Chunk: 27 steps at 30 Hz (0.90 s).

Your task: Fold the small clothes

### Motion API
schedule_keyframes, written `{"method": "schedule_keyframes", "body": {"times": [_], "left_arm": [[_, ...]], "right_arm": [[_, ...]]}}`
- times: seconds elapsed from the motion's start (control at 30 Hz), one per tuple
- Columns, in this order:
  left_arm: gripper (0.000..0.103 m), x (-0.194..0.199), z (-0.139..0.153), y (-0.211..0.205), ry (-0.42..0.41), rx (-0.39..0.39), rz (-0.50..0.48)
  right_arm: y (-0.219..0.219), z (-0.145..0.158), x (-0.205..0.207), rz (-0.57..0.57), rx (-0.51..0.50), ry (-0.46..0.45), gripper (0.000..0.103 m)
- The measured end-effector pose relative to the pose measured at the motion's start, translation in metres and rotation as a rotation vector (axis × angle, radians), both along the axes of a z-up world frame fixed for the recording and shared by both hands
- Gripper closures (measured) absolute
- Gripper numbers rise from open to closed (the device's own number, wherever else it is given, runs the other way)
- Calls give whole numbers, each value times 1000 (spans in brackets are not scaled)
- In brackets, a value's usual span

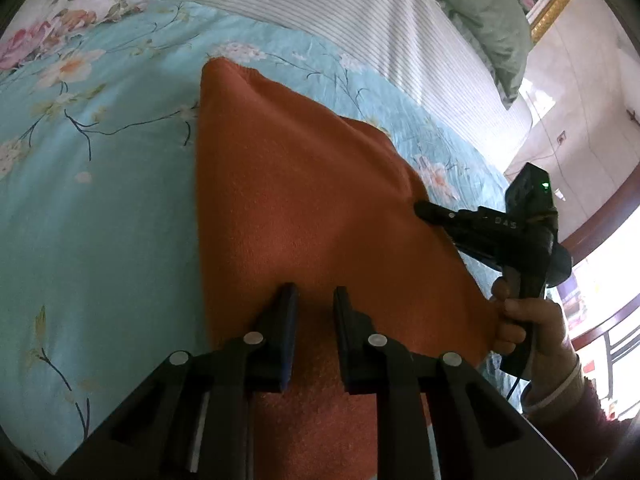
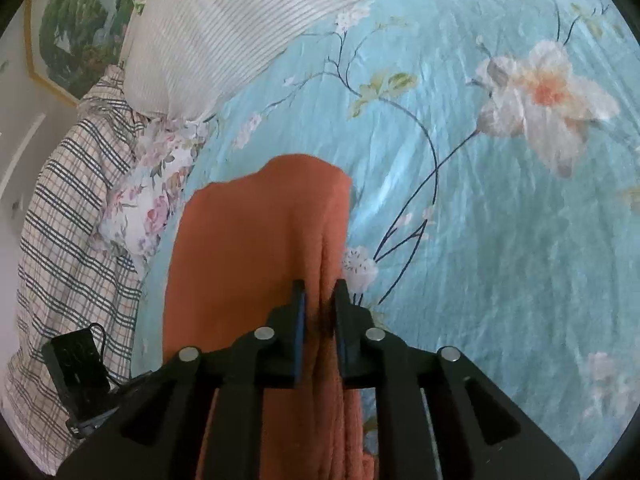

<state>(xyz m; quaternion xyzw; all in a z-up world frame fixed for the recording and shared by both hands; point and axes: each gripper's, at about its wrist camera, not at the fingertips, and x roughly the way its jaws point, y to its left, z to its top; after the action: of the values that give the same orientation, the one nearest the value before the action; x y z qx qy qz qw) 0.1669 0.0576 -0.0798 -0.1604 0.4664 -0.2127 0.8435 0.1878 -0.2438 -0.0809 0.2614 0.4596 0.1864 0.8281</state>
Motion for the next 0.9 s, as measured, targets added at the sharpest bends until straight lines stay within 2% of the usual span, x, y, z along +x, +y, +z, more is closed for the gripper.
{"method": "schedule_keyframes", "body": {"times": [0.13, 0.27, 0.37, 0.43, 0.53, 0.6, 0.73, 0.9], "left_arm": [[85, 3, 12, 2, -19, 10, 4], [84, 23, 26, 0, -49, 27, 33], [85, 52, 25, 2, -47, 62, 106], [89, 70, 14, 9, -1, 59, 142], [100, 84, -3, 12, 45, 87, 139], [100, 85, -6, 14, 39, 87, 131], [100, 75, 2, 18, 29, 70, 135], [100, 30, 23, 16, -24, 71, 96]], "right_arm": [[6, 32, -11, -11, -35, -86, 88], [33, 41, -1, 78, -22, -96, 88], [50, 31, 14, 101, -64, -73, 88], [53, 11, 27, 78, -127, -9, 88], [41, -9, 33, 57, -88, 22, 92], [37, -7, 31, 51, -61, 18, 93], [35, 10, 8, 44, -73, -8, 89], [31, 27, -34, 50, -59, -31, 89]]}}
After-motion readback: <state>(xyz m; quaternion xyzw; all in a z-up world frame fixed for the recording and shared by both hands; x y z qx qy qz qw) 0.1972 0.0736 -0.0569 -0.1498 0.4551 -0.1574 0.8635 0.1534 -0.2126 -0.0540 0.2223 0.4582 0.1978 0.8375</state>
